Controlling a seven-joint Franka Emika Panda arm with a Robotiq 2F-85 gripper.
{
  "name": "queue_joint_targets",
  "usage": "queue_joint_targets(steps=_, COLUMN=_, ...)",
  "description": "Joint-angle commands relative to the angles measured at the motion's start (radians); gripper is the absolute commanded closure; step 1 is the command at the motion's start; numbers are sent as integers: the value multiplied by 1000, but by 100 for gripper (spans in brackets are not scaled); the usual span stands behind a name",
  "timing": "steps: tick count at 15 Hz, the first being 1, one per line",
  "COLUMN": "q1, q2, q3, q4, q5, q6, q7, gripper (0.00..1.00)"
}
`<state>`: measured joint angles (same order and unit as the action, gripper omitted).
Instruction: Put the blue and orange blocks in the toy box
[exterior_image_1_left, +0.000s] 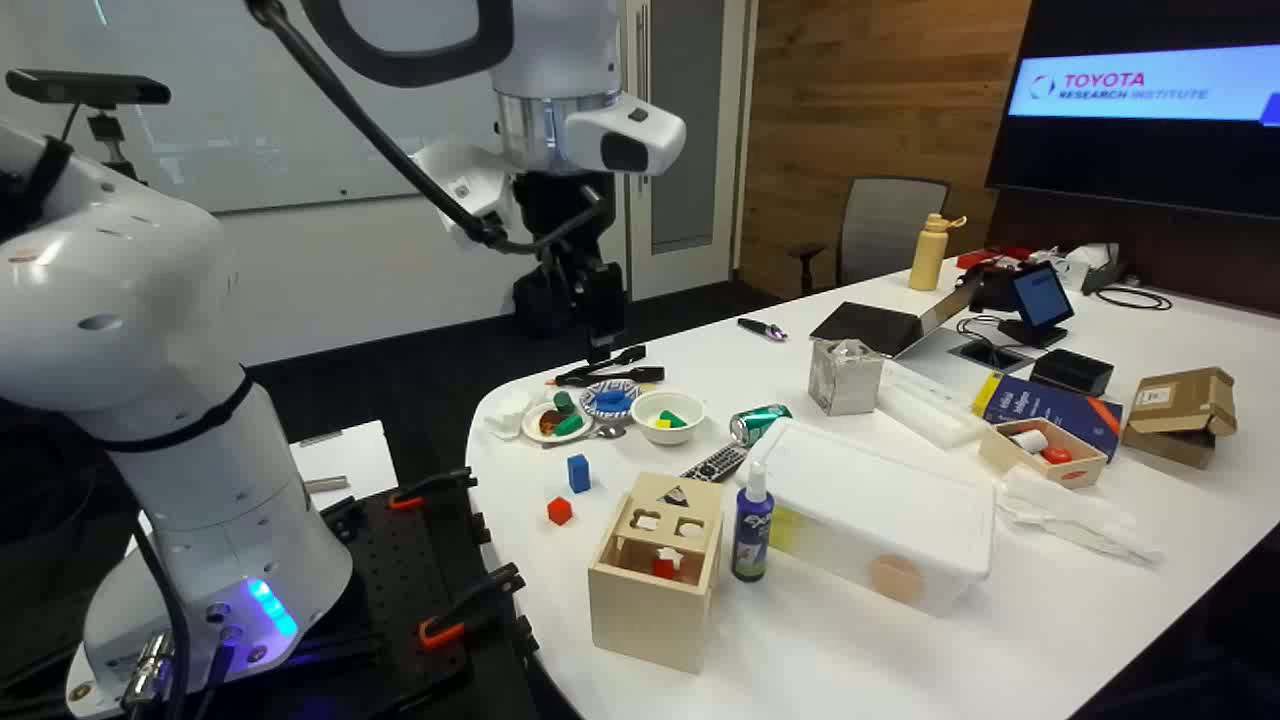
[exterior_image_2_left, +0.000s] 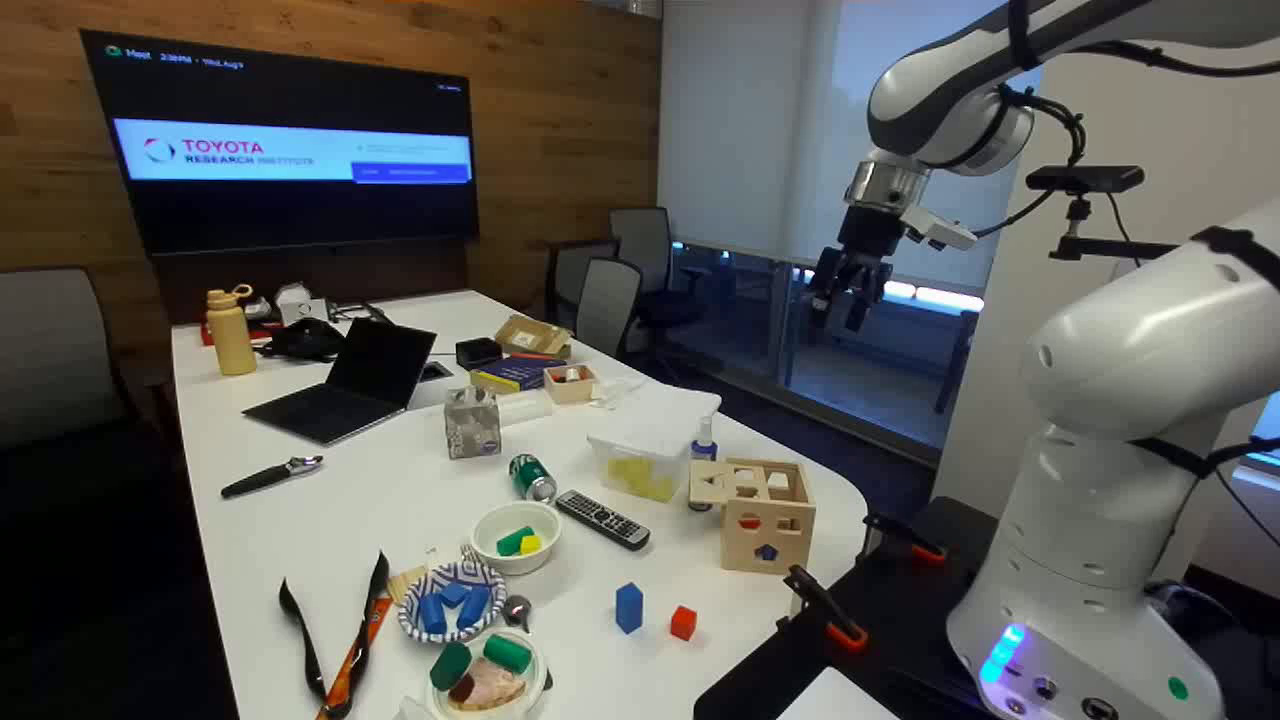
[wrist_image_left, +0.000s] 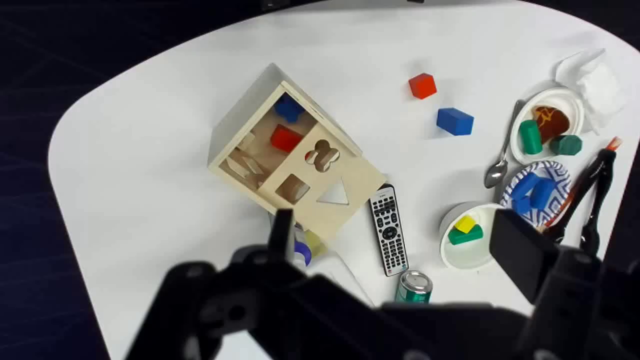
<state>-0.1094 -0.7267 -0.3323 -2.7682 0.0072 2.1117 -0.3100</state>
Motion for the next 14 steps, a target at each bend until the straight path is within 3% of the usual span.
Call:
queue_joint_targets(steps=1, q1=-15, q2=4, q3=15, q4=2, q5=12, q6=-2, q7=-10, gripper=0)
queue_joint_targets(steps=4, q1=36, q2=82, q3=76, q4=-11, q5=70, q6=70, q7=75, gripper=0)
queue_joint_targets(steps=8, q1=132, q2=279, q3=217, q4=-18, q5=180, q6=248, q7=235, gripper=0)
queue_joint_targets(steps=14, q1=250, q2=673, q3=428, q4=64, q5=223, q6=467, q7=454, gripper=0)
